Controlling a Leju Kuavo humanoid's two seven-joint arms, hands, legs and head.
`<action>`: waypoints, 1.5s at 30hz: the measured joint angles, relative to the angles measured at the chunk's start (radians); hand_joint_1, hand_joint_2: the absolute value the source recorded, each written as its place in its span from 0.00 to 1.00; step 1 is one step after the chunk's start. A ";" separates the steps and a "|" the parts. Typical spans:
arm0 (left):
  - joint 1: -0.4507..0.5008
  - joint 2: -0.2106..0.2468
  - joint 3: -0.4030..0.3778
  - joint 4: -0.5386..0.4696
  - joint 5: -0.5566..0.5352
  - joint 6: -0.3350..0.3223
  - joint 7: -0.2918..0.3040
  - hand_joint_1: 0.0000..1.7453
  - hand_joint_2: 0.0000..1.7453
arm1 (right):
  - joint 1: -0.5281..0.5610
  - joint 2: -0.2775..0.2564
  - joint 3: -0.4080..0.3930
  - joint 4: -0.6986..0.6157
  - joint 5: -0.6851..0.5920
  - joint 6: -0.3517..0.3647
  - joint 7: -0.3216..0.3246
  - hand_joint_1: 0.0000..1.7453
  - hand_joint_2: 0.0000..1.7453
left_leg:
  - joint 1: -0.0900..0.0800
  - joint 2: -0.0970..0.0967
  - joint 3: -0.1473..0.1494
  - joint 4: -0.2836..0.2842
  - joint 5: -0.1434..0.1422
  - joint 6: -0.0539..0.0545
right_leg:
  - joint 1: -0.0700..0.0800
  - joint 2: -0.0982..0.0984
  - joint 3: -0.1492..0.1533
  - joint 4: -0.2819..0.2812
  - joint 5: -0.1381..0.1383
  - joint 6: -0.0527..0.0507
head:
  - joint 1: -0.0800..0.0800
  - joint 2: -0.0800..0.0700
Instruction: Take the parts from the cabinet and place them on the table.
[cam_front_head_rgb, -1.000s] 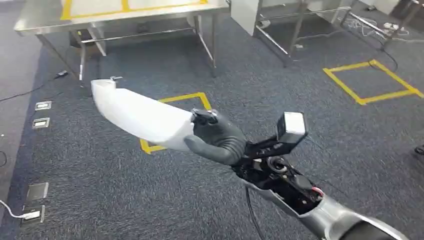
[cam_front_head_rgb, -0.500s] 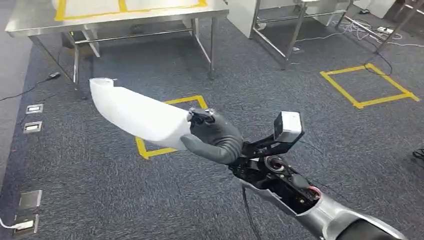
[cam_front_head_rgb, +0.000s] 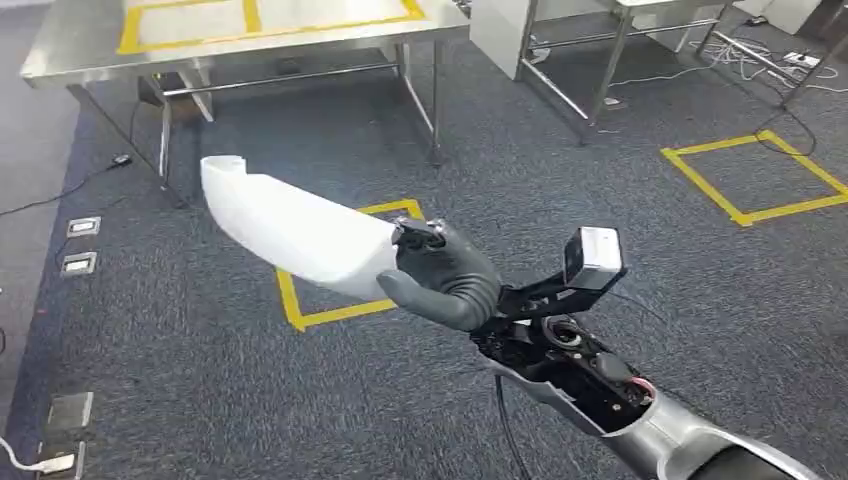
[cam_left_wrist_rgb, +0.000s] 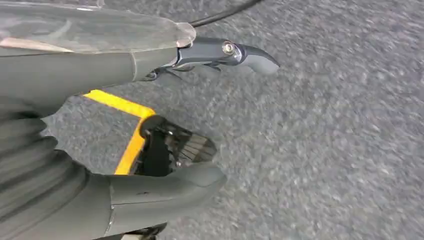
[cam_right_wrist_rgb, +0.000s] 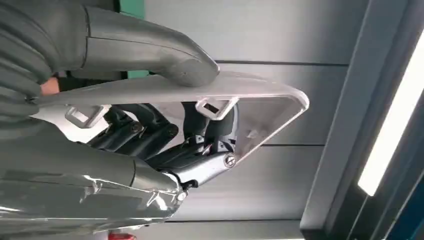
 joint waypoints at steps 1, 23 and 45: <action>-0.001 0.000 0.000 0.000 0.000 0.000 0.000 0.00 1.00 | 0.000 0.000 0.000 0.000 0.000 0.002 0.000 1.00 1.00 | 0.002 0.000 -0.052 0.084 -0.028 -0.004 | 0.000 0.000 0.002 0.000 -0.004 -0.001 | -0.006 0.000; 0.006 -0.004 0.000 0.000 -0.001 -0.005 -0.008 0.00 1.00 | 0.000 0.000 0.002 -0.004 0.000 0.003 0.010 1.00 1.00 | 0.000 -0.004 0.021 -0.107 0.070 0.043 | -0.002 -0.002 -0.031 0.051 0.019 0.049 | 0.019 0.000; 0.011 -0.002 0.000 0.000 0.003 -0.012 -0.026 0.00 1.00 | -0.018 0.000 0.008 0.002 -0.015 0.019 0.003 1.00 1.00 | -0.001 0.001 -0.047 -0.115 0.132 0.045 | 0.004 -0.002 0.062 0.033 -0.080 0.041 | -0.009 0.000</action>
